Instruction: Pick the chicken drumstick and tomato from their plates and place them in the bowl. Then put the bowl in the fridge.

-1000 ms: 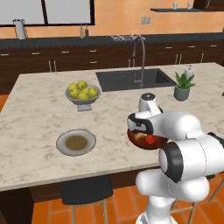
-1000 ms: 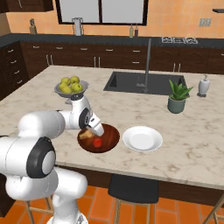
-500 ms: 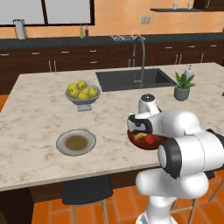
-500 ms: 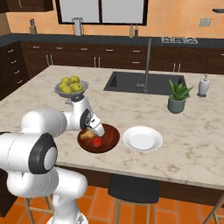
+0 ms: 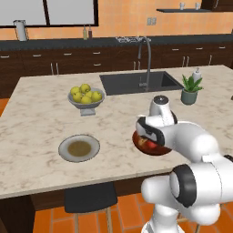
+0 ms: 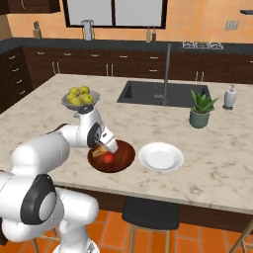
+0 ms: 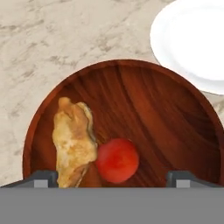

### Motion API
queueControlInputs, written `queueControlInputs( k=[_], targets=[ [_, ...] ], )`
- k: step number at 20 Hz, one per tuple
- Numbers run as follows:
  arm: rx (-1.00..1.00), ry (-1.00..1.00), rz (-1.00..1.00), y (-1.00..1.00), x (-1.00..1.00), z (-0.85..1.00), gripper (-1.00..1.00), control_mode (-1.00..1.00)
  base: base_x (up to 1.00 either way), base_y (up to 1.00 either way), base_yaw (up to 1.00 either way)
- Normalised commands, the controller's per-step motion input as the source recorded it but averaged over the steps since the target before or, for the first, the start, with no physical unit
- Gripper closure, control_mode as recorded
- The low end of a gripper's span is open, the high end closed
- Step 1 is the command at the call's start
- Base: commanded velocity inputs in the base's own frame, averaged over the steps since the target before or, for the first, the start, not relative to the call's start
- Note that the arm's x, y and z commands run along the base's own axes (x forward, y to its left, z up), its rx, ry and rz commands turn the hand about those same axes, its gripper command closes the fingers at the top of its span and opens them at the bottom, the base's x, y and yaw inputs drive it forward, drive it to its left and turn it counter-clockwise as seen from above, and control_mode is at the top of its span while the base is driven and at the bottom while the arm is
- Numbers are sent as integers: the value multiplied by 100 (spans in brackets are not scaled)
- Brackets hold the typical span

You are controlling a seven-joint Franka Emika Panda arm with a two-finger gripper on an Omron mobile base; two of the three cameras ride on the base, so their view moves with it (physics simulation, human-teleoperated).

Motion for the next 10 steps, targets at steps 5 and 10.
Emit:
queueControlInputs(
  k=[5,10],
  targets=[
    [6,-2,0,-27,-91,54,-100,-100,0,0,0],
    [14,0,0,-54,-78,6,-100,-100,0,0,0]
  ],
)
